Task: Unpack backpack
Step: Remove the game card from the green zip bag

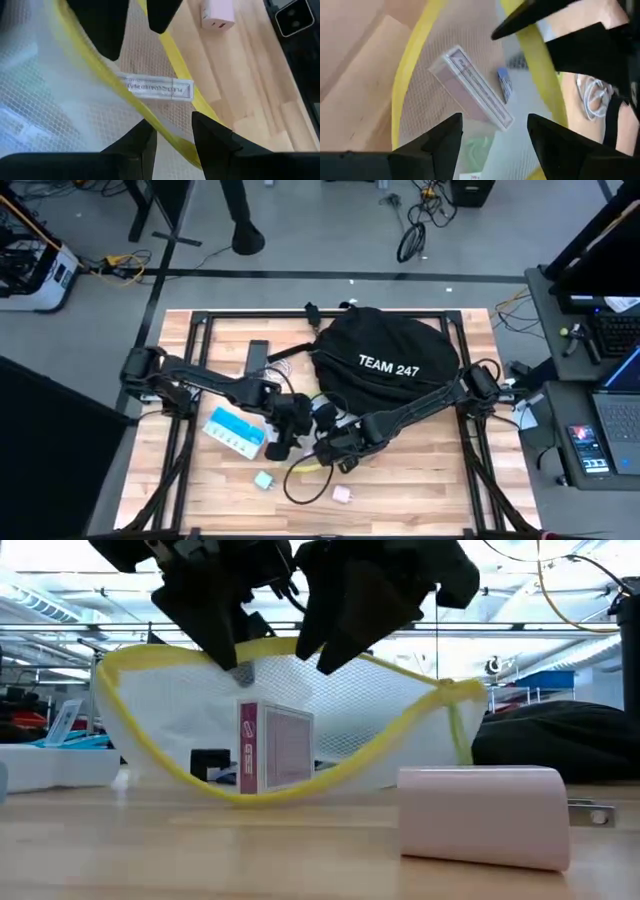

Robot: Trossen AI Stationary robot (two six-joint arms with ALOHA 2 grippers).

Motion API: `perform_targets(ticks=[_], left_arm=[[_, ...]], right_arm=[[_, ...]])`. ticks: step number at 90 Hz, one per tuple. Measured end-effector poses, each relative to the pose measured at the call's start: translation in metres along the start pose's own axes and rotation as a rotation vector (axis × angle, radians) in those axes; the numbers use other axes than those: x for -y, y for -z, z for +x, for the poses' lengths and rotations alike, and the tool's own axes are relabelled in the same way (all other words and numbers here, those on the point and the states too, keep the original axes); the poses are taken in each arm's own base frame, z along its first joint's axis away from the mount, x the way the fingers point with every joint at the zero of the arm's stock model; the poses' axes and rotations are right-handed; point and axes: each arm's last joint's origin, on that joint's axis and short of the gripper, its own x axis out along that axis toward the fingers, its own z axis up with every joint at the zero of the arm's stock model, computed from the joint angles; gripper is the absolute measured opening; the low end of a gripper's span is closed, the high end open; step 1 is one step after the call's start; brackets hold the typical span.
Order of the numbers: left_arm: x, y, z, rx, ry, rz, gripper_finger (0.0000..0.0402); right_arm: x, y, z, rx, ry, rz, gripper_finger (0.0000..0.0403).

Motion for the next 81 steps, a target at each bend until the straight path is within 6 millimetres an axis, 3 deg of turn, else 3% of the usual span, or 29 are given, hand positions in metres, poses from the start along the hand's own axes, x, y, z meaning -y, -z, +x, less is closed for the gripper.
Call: perform_targets(ticks=[24,32,81], left_arm=[[0.011,0.004,-0.034,-0.065,-0.042,-0.009,0.0106],[0.013,0.003,-0.041,-0.042,-0.047,0.001,0.0106],[0.012,0.006,-0.045,-0.066,-0.071,-0.017,0.0106]], right_arm=[[0.003,-0.009,0.003,0.099,0.013,-0.022,0.0212],[0.007,-0.012,0.012,0.134,0.037,-0.048,0.0212],[0.004,0.005,0.075,0.065,-0.101,-0.109,0.0211]])
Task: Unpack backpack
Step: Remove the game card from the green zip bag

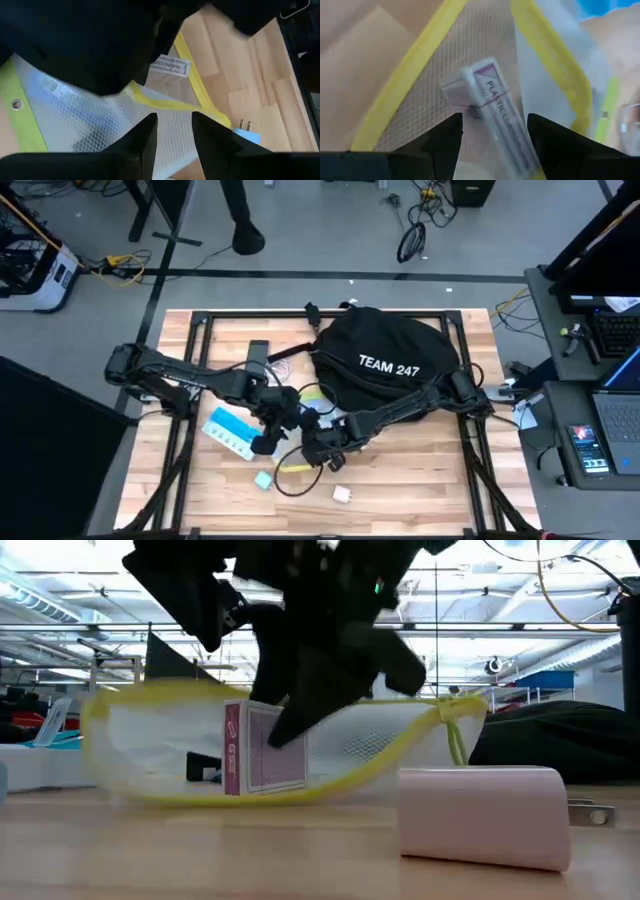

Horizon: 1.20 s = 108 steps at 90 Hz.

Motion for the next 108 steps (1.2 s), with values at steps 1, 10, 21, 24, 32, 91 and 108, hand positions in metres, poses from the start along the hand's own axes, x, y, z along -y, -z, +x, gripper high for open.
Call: perform_targets(ticks=[1,10,21,24,32,91,108], left_arm=[[0.0,0.0,0.0,0.0,0.0,0.0,0.0106],[0.0,0.0,0.0,0.0,-0.001,0.0,0.0106],[0.0,0.0,0.0,-0.001,-0.006,-0.024,0.0106],[0.0,0.0,0.0,0.0,-0.007,-0.024,0.0106],[0.0,0.0,0.0,0.0,-0.01,-0.025,0.0106],[0.018,0.008,-0.086,0.195,-0.154,-0.107,0.0106],[0.013,0.017,-0.084,0.15,-0.287,-0.169,0.0106]], right_arm=[[0.0,0.0,0.001,-0.001,0.0,-0.001,0.0211],[0.001,0.002,0.003,-0.007,-0.005,0.045,0.0183],[0.0,0.008,-0.001,-0.08,-0.054,0.119,0.0088],[0.0,0.006,-0.004,-0.096,-0.066,0.127,0.0056],[0.004,-0.002,-0.02,-0.121,-0.1,0.153,0.0048],[0.099,-0.046,-0.134,-0.055,0.123,0.376,0.0048],[0.148,-0.01,-0.071,-0.035,0.098,0.455,0.0056]])
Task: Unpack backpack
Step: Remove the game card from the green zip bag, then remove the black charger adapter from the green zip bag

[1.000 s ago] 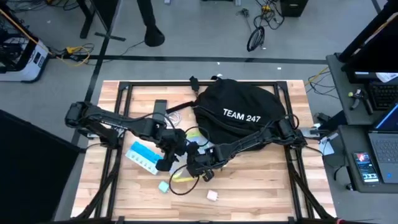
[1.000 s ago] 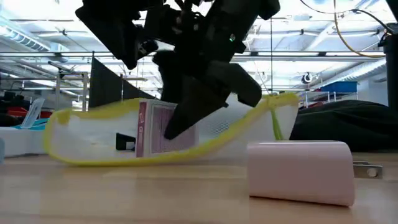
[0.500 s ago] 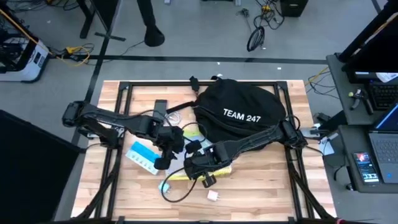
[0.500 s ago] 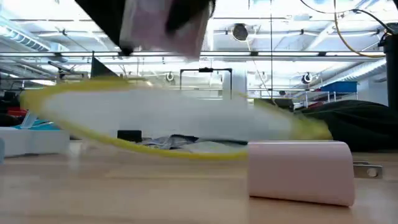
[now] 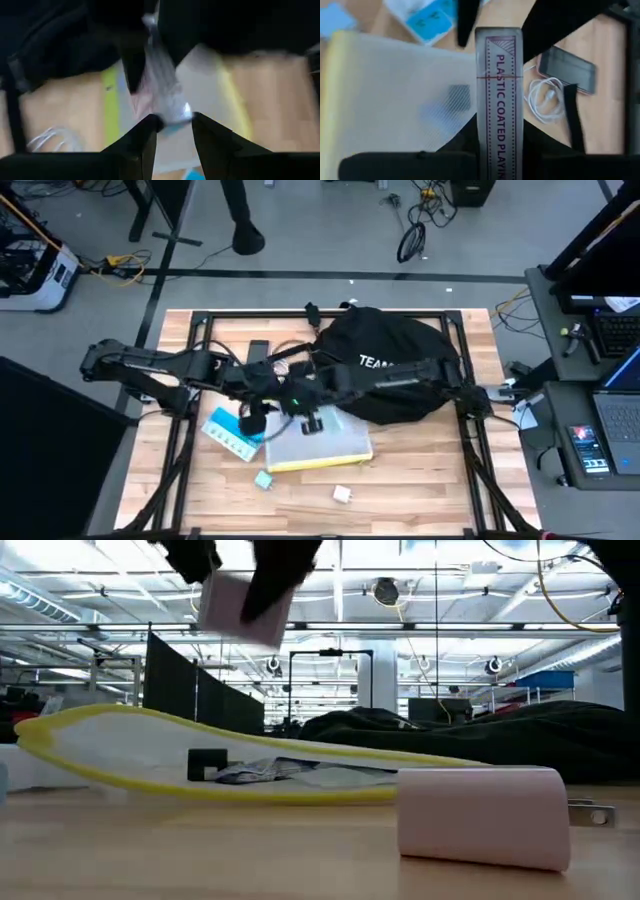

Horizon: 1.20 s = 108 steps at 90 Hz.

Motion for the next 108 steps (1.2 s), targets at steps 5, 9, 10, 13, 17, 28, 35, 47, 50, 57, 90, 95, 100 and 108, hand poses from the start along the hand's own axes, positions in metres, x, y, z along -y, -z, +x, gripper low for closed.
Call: perform_targets(ticks=[5,9,10,13,17,28,35,47,50,57,90,95,100,108], left_arm=[[-0.002,0.005,0.003,-0.037,-0.04,-0.009,0.0106],[-0.003,0.009,0.004,-0.062,-0.078,-0.028,0.0106],[-0.004,0.01,0.004,-0.068,-0.089,-0.034,0.0106],[-0.005,0.014,0.005,-0.094,-0.114,-0.048,0.0106],[-0.007,0.016,0.005,-0.122,-0.136,-0.07,0.0106],[-0.01,0.02,0.005,-0.149,-0.198,-0.116,0.0106],[-0.01,0.019,0.005,-0.139,-0.203,-0.116,0.0106],[-0.01,0.02,0.006,-0.148,-0.207,-0.115,0.0106],[-0.01,0.019,0.007,-0.149,-0.211,-0.115,0.0106],[-0.01,0.019,0.007,-0.15,-0.213,-0.115,0.0106],[-0.017,0.01,0.024,-0.149,-0.145,-0.141,0.0106],[-0.022,0.005,0.035,-0.152,-0.119,-0.166,0.0106],[-0.026,0.001,0.048,-0.158,-0.114,-0.182,0.0106],[-0.031,-0.003,0.072,-0.192,-0.109,-0.197,0.0106]], right_arm=[[0.012,0.003,0.016,0.014,-0.025,0.031,0.0077],[0.022,0.005,0.026,0.022,-0.033,0.052,0.0096],[0.024,0.006,0.029,0.019,-0.031,0.055,0.0101],[0.029,0.01,0.035,0.003,-0.023,0.064,0.0115],[0.035,0.016,0.045,-0.034,-0.008,0.058,0.013],[0.044,0.023,0.057,-0.063,-0.008,0.043,0.0152],[0.05,0.022,0.051,-0.043,-0.001,0.037,0.0156],[0.044,0.028,0.034,-0.135,-0.043,0.059,0.0158],[0.039,0.029,0.026,-0.16,-0.062,0.073,0.0158],[0.019,0.028,0.004,-0.21,-0.126,0.119,0.0158],[-0.096,0.03,-0.005,-0.354,-0.226,0.212,0.0159],[-0.105,0.032,-0.001,-0.354,-0.219,0.266,0.016],[-0.113,0.035,0.001,-0.362,-0.214,0.312,0.016],[-0.124,0.038,0.0,-0.347,-0.216,0.361,0.016]])
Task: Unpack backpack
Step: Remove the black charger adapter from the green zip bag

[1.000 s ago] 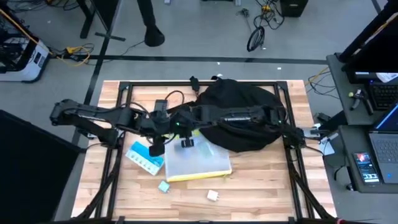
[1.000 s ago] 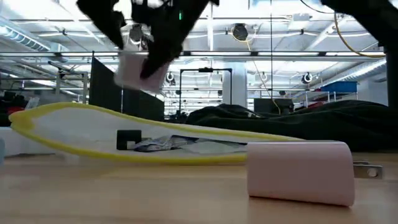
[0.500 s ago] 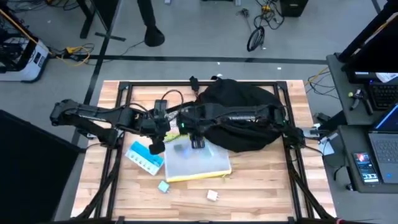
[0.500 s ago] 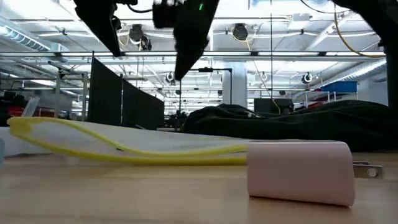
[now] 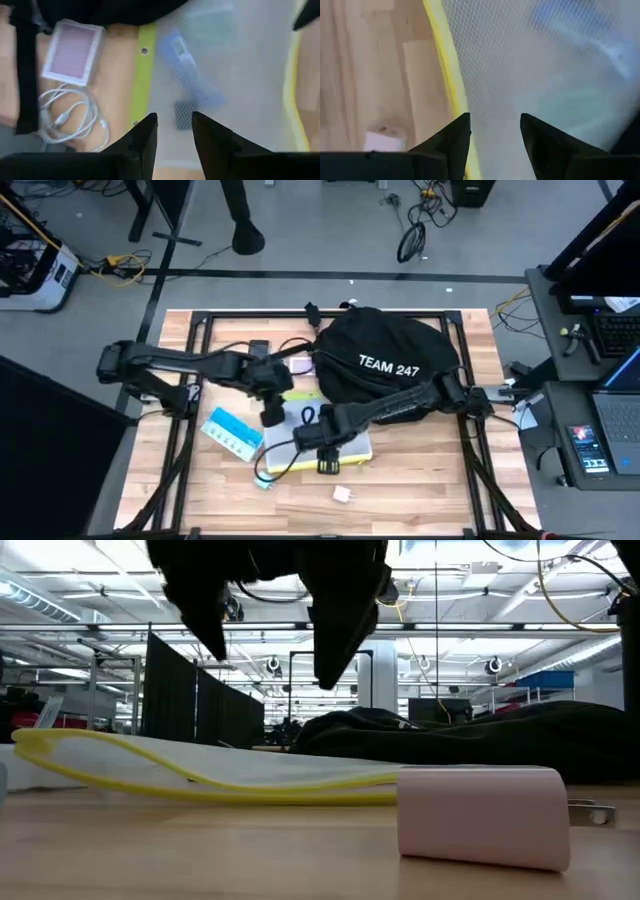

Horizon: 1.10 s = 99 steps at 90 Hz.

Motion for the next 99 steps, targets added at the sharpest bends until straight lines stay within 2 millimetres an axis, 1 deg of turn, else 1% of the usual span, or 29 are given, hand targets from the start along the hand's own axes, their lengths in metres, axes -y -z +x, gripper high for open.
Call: perform_targets(ticks=[11,17,26,33,47,55,63,71,79,89,99], left_arm=[[-0.001,-0.002,0.038,-0.133,-0.032,0.032,0.0106],[-0.001,0.001,0.057,-0.188,-0.046,0.06,0.0106],[-0.001,0.005,0.082,-0.187,-0.044,0.085,0.0106],[-0.005,0.01,0.096,-0.196,-0.051,0.067,0.0106],[-0.011,0.02,0.108,-0.182,-0.056,0.029,0.0106],[-0.008,0.023,0.112,-0.184,0.038,0.018,0.0106],[0.003,0.027,0.116,-0.165,0.154,0.021,0.0106],[0.015,0.029,0.119,-0.142,0.199,0.047,0.0106],[0.021,0.031,0.119,-0.136,0.213,0.066,0.0106],[0.023,0.031,0.119,-0.134,0.214,0.045,0.0106],[0.022,0.03,0.119,-0.136,0.211,0.014,0.0106]], right_arm=[[-0.015,0.014,0.0,0.04,-0.025,0.056,0.016],[-0.024,0.023,0.007,0.07,-0.027,0.083,0.016],[-0.035,0.037,0.012,0.149,-0.037,0.125,0.016],[-0.043,0.052,0.014,0.19,-0.06,0.17,0.016],[-0.06,0.084,0.024,0.287,-0.081,0.275,0.016],[-0.067,0.1,0.033,0.332,-0.084,0.336,0.016],[-0.068,0.112,0.043,0.369,-0.049,0.394,0.016],[-0.068,0.113,0.045,0.422,-0.033,0.441,0.016],[-0.064,0.112,0.045,0.427,-0.02,0.451,0.016],[-0.065,0.113,0.046,0.392,-0.048,0.461,0.016],[-0.072,0.117,0.04,0.352,-0.136,0.538,0.016]])
